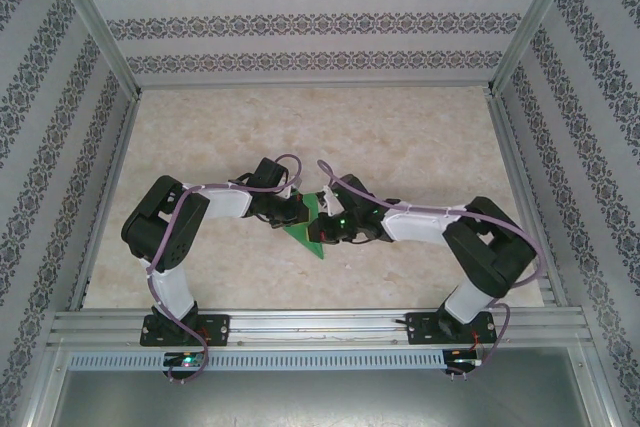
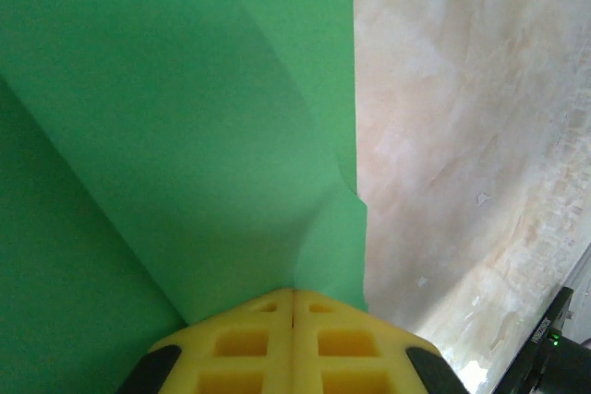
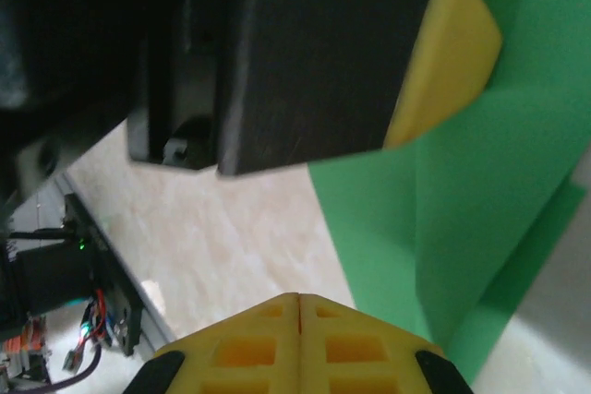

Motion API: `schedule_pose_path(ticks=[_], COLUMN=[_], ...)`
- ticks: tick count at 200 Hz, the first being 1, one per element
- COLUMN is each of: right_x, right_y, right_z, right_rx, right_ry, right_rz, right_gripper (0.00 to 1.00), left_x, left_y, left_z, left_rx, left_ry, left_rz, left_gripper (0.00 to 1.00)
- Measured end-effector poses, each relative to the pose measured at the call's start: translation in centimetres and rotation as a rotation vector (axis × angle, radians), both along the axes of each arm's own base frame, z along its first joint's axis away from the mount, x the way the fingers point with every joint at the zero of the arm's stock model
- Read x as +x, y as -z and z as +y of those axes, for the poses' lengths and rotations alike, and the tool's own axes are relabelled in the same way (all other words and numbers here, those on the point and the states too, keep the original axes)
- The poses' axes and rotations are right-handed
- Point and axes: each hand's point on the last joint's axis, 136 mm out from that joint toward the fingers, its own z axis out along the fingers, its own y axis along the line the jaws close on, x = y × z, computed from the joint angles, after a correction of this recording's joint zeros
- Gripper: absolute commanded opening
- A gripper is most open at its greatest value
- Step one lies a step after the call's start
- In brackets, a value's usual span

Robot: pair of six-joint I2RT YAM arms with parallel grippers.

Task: Fold a paper plane with a square sheet of paper (fold left side to right side)
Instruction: Fourth fold the wing at the center of the table.

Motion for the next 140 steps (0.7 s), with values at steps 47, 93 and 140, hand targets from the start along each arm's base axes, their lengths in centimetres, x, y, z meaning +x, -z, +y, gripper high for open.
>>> schedule_pose_path(ticks=[47, 93, 140], right_x=[0.9, 1.0, 1.0], right_y=[2.0, 2.9, 3.2], right_z=[-0.2, -0.4, -0.6], right_rx=[-0.057, -0.081, -0.087], right_ry=[0.026, 0.035, 0.04], right_rz=[0.004, 0.011, 0.013], right_gripper=[0.0, 0.0, 0.0], left_x=[0.0, 0.0, 0.0], left_y=[0.0, 0.0, 0.0], left_z=[0.0, 0.0, 0.0], left_rx=[0.0, 0.0, 0.0], left_ry=[0.0, 0.0, 0.0], left_rz=[0.0, 0.0, 0.0], left_gripper=[0.0, 0.0, 0.0])
